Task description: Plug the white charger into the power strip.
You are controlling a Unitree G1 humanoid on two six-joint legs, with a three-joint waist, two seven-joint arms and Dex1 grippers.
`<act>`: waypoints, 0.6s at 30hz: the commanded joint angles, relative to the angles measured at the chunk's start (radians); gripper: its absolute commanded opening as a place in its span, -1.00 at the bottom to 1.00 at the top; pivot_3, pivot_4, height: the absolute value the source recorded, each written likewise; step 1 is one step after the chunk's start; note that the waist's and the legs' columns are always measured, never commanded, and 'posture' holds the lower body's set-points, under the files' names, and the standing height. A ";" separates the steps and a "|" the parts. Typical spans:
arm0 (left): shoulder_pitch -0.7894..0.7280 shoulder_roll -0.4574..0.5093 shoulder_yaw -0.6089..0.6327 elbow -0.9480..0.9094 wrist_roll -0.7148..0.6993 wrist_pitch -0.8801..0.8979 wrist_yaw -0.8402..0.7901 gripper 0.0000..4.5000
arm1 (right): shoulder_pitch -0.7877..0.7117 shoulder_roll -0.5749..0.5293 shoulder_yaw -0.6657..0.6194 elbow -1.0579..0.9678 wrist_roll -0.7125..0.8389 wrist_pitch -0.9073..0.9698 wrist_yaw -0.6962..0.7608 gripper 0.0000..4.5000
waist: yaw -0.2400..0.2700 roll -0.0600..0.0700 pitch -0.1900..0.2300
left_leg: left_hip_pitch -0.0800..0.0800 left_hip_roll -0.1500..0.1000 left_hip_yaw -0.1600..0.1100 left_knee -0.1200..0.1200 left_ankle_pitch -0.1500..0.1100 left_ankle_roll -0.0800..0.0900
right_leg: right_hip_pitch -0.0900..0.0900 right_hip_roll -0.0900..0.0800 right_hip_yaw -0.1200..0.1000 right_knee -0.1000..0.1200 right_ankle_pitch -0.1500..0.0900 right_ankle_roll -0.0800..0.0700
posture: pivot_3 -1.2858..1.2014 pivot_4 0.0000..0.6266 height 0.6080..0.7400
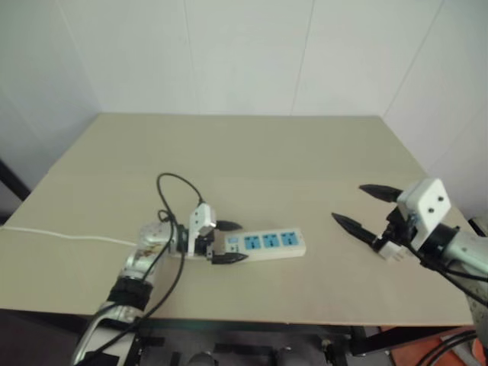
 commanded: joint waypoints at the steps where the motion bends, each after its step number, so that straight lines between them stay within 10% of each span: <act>1: -0.022 -0.016 0.010 0.048 -0.007 -0.067 0.011 0.99 | -0.007 -0.009 -0.023 -0.014 0.020 -0.002 0.001 1.00 | 0.000 0.000 0.000 | 0.000 0.000 0.000 0.000 0.000 0.000 | 0.000 0.000 0.000 0.000 0.000 0.000 | 0.03 -0.52 1.00; 18: -0.057 -0.063 -0.042 0.358 0.082 -0.268 0.008 0.99 | -0.004 -0.052 -0.067 -0.017 0.065 0.001 0.044 1.00 | 0.005 0.002 -0.001 | 0.011 0.000 0.000 0.000 0.000 0.000 | 0.013 0.000 0.000 -0.003 -0.004 0.006 | 0.03 -0.52 1.00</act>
